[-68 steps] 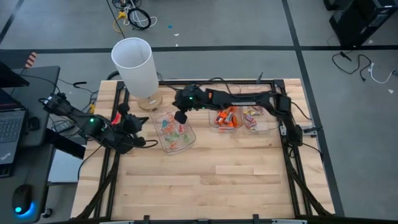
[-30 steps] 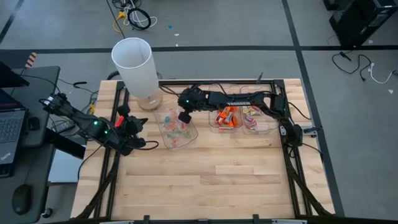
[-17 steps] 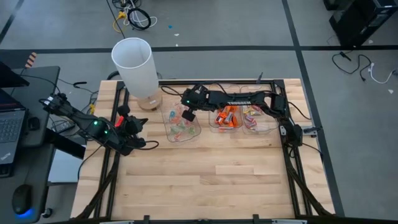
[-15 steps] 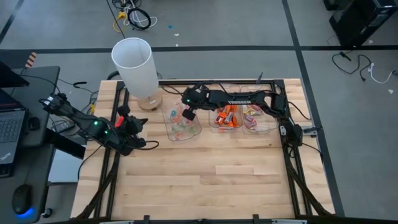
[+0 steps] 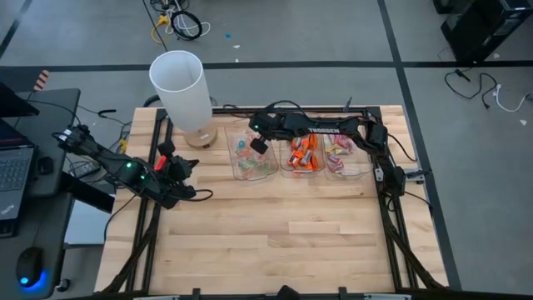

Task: Sort candy
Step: Move the middle left transparent bin to the top left of the table

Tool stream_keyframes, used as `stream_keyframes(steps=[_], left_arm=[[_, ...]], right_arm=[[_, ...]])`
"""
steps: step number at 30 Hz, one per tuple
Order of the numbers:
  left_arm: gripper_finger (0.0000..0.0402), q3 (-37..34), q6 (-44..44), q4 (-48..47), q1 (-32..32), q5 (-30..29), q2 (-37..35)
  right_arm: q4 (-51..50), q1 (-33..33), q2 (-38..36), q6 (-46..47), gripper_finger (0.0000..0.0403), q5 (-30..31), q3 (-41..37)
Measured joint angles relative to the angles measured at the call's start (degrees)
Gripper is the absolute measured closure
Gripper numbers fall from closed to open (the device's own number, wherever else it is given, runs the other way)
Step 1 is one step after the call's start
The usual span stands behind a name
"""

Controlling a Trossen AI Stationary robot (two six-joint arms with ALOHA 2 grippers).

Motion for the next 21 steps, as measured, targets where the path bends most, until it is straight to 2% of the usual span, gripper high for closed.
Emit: stream_keyframes(steps=[11,21], left_arm=[[0.0401,-1.42,0.95,3.91,0.15,3.14,0.94],[0.0401,-8.51,3.36,20.69,2.72,9.23,1.42]], right_arm=[[0.17,1.87,-3.76,-0.69,0.0403,-0.23,0.06],[-4.06,6.73,-14.28,-5.02,0.0403,-0.3,0.19]])
